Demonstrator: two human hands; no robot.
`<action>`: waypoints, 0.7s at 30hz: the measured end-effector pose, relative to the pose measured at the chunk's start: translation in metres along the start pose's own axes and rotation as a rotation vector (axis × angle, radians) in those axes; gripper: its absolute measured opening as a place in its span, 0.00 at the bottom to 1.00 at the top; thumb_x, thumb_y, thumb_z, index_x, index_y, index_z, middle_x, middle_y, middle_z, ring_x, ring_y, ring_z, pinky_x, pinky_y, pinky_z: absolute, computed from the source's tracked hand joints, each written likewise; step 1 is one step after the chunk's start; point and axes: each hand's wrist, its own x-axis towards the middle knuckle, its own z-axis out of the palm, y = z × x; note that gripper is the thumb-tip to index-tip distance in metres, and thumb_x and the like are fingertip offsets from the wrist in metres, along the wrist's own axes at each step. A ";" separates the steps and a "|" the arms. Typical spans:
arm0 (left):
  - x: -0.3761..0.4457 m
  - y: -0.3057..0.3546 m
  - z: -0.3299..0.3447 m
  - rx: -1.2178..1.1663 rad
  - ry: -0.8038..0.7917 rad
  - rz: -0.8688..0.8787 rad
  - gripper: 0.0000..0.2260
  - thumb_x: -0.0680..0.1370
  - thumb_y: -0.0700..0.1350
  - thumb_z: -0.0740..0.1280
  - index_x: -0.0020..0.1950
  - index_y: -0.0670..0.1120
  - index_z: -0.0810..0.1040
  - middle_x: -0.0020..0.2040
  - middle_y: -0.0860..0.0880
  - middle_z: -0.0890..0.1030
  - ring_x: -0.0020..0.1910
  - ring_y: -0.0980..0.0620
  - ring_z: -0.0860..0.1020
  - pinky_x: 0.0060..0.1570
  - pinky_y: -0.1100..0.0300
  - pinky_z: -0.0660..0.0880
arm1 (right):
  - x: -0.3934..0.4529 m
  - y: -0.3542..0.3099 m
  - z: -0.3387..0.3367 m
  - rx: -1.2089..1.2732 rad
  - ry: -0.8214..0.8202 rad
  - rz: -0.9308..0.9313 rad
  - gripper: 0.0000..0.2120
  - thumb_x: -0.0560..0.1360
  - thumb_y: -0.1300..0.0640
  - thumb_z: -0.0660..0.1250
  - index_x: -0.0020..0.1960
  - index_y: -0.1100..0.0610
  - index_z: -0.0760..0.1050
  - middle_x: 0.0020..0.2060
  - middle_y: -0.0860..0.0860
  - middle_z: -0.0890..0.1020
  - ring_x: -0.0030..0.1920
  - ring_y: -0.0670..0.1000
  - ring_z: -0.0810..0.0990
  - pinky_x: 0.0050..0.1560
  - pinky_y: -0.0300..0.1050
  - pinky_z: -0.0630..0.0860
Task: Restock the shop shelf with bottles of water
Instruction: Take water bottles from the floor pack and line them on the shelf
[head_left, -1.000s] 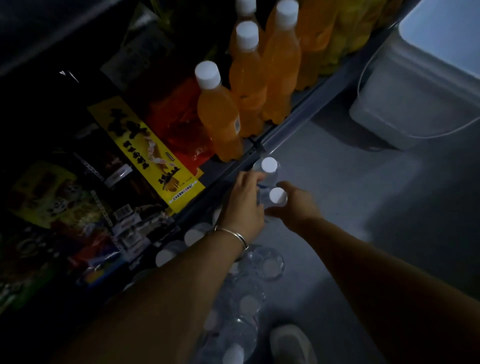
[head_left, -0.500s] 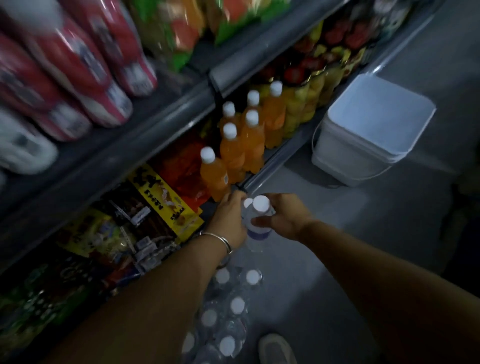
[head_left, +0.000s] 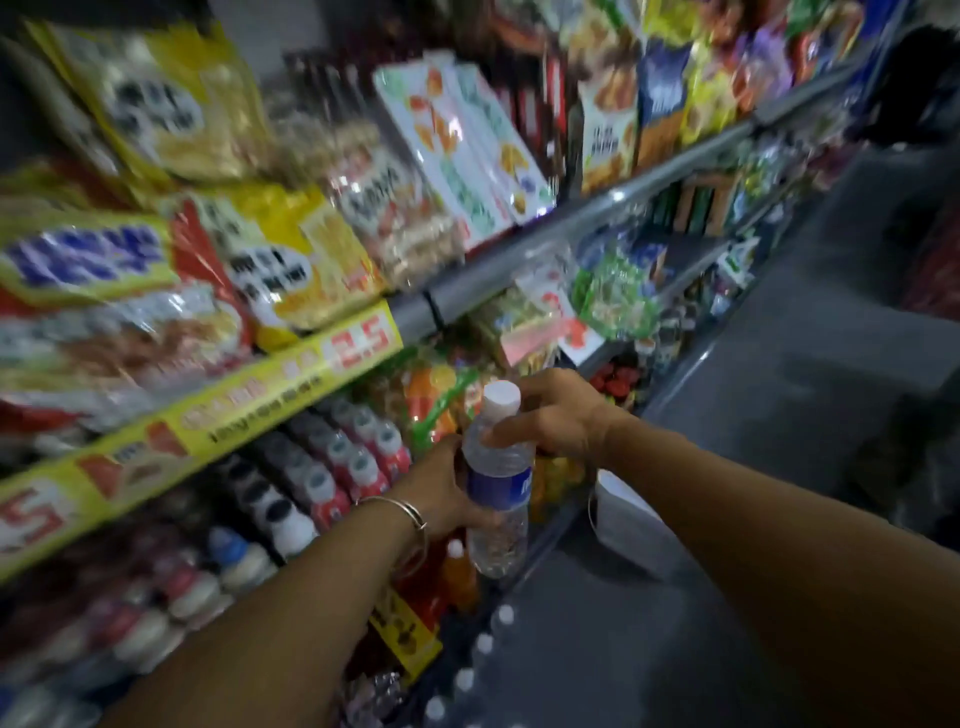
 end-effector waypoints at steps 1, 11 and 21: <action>-0.009 0.023 -0.013 -0.002 0.009 0.014 0.33 0.66 0.31 0.75 0.66 0.42 0.65 0.58 0.51 0.74 0.58 0.56 0.73 0.42 0.76 0.73 | -0.005 -0.026 -0.014 0.004 0.011 -0.022 0.16 0.68 0.59 0.75 0.54 0.63 0.80 0.46 0.55 0.81 0.50 0.53 0.78 0.52 0.47 0.74; -0.095 0.220 -0.134 -0.016 0.159 0.240 0.28 0.66 0.34 0.76 0.60 0.50 0.69 0.56 0.54 0.77 0.51 0.61 0.76 0.46 0.70 0.76 | -0.041 -0.263 -0.115 0.121 0.138 -0.251 0.11 0.69 0.62 0.73 0.46 0.71 0.80 0.37 0.61 0.78 0.38 0.56 0.76 0.39 0.49 0.73; -0.136 0.367 -0.248 0.020 0.442 0.380 0.22 0.62 0.46 0.77 0.52 0.52 0.74 0.50 0.53 0.81 0.48 0.54 0.81 0.51 0.58 0.78 | -0.018 -0.431 -0.184 0.234 0.229 -0.533 0.07 0.71 0.55 0.72 0.37 0.58 0.81 0.29 0.52 0.79 0.29 0.50 0.76 0.30 0.40 0.72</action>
